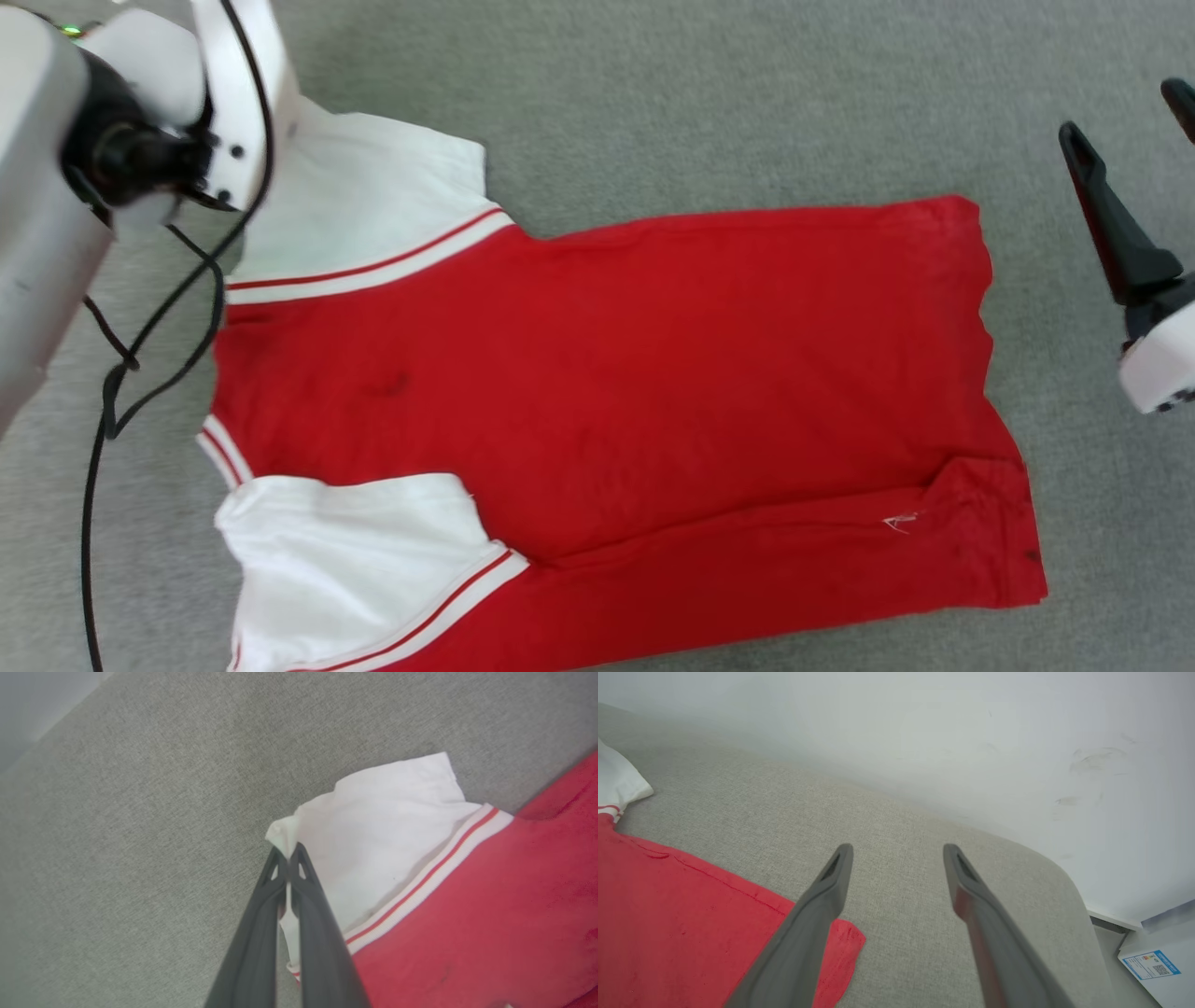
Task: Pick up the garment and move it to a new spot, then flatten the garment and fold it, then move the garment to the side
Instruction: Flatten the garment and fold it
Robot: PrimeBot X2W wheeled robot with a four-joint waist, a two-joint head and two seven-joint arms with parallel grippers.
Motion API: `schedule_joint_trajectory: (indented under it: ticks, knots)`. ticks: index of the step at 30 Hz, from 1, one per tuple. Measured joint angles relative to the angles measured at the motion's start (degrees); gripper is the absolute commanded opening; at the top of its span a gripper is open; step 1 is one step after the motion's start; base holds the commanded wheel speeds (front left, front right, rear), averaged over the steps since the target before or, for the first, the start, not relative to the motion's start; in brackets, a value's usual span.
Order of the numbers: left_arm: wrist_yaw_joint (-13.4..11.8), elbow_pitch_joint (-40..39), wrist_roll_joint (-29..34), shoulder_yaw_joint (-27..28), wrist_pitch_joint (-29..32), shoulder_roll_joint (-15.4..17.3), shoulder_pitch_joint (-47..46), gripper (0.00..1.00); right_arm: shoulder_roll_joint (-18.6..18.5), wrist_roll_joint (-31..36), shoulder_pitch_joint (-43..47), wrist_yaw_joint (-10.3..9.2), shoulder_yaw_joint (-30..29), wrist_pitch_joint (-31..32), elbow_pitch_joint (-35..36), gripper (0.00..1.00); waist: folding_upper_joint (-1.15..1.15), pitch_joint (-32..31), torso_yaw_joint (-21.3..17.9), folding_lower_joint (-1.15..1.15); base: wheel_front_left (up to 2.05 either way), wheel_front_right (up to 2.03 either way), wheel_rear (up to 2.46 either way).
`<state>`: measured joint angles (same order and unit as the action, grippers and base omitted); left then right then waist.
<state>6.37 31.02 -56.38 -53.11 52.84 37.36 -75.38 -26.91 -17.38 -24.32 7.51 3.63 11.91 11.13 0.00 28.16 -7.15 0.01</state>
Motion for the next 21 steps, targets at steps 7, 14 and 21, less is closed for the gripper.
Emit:
schedule_joint_trajectory:
  ticks: [7, 14, 21]
  knots:
    - [0.68, -4.12, 1.0, -1.83, -4.74, -0.74, 1.97, 0.0, -12.21, -12.8, -8.59, -0.01, 7.79, 24.7, -5.17, 1.0, 0.0, -3.45, 3.31, -0.01, 0.0, 0.0, 0.0]
    - [0.8, -7.25, 1.32, -2.47, -8.14, -1.54, 2.24, 0.0, -19.2, -21.07, -16.92, -0.01, 18.51, 43.99, -9.2, 1.0, 0.0, -3.69, 6.4, -0.01, 0.0, 0.0, 0.0]
    - [0.96, -8.51, 2.25, -3.23, -10.05, -2.53, 1.47, 0.0, -17.72, -23.02, -22.4, -0.01, 23.24, 50.5, -15.64, 1.0, 0.0, -0.97, 8.67, -0.01, 0.0, 0.0, 0.0]
